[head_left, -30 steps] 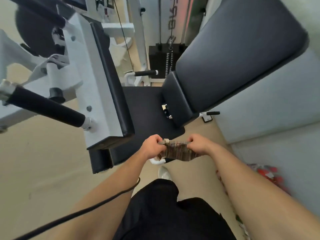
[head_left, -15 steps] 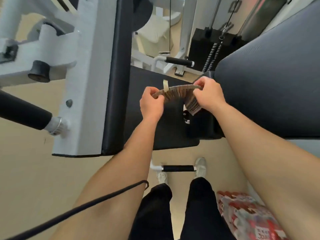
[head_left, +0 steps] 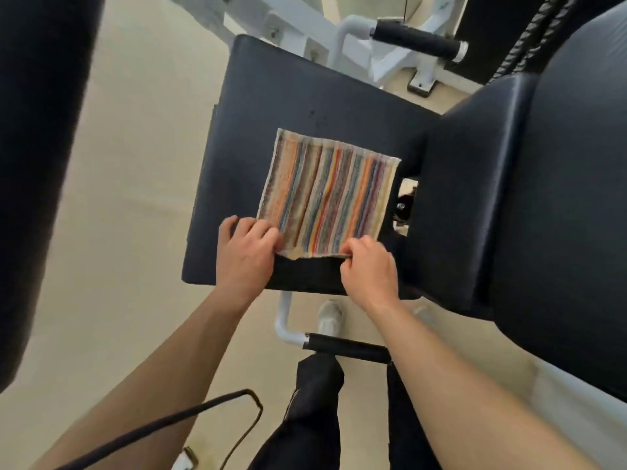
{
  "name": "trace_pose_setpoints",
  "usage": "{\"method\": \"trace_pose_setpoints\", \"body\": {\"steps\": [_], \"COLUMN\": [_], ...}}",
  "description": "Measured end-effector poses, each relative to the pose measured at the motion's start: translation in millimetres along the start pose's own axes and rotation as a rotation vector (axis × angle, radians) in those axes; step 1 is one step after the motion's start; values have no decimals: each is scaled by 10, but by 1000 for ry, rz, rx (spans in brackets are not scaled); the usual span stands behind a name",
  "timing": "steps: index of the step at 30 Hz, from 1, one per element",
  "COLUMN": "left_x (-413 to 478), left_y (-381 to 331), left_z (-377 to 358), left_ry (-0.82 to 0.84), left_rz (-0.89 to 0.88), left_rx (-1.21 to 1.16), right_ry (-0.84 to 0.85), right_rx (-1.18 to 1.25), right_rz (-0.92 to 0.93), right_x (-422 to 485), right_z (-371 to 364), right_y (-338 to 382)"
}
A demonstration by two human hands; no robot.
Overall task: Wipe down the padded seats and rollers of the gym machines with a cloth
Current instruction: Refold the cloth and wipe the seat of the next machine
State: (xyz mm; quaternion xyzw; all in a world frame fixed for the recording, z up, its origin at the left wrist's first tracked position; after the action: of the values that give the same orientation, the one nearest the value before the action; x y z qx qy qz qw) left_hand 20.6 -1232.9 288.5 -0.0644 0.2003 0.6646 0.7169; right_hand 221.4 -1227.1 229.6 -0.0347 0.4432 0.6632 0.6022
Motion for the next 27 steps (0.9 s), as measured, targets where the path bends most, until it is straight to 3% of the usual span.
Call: {"method": "trace_pose_setpoints", "body": {"steps": [3, 7, 10, 20, 23, 27], "left_x": [-133, 321, 825, 2348, 2268, 1237], "left_y": [-18, -365, -496, 46, 89, 288], "left_z": [-77, 5, -233, 173, 175, -213], "left_ry": [136, -19, 47, -111, -126, -42], "left_rz": [122, 61, 27, 144, 124, 205], "left_rx": [4, -129, -115, -142, -123, -104], "right_ry": [39, -136, -120, -353, -353, -271], "right_rx": [-33, -58, -125, -134, -161, -189], "right_rz": [46, 23, 29, 94, 100, 204], "right_x": [-153, 234, 712, 2210, 2121, 1468], "right_z": [-317, -263, -285, 669, 582, -23], "right_y": [0, 17, 105, 590, 609, 805]}}
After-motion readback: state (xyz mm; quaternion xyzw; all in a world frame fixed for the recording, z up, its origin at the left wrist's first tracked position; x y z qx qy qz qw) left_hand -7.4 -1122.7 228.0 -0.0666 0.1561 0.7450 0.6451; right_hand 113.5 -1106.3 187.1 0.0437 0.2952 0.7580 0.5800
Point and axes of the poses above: each hand's wrist, its own x-axis towards the middle knuckle, its own z-axis out of the back of the hand, y = z × x, the point moved 5 cm from there along x, towards the middle knuckle, and after that the axes turned 10 degrees about y, right-handed, at the moved point
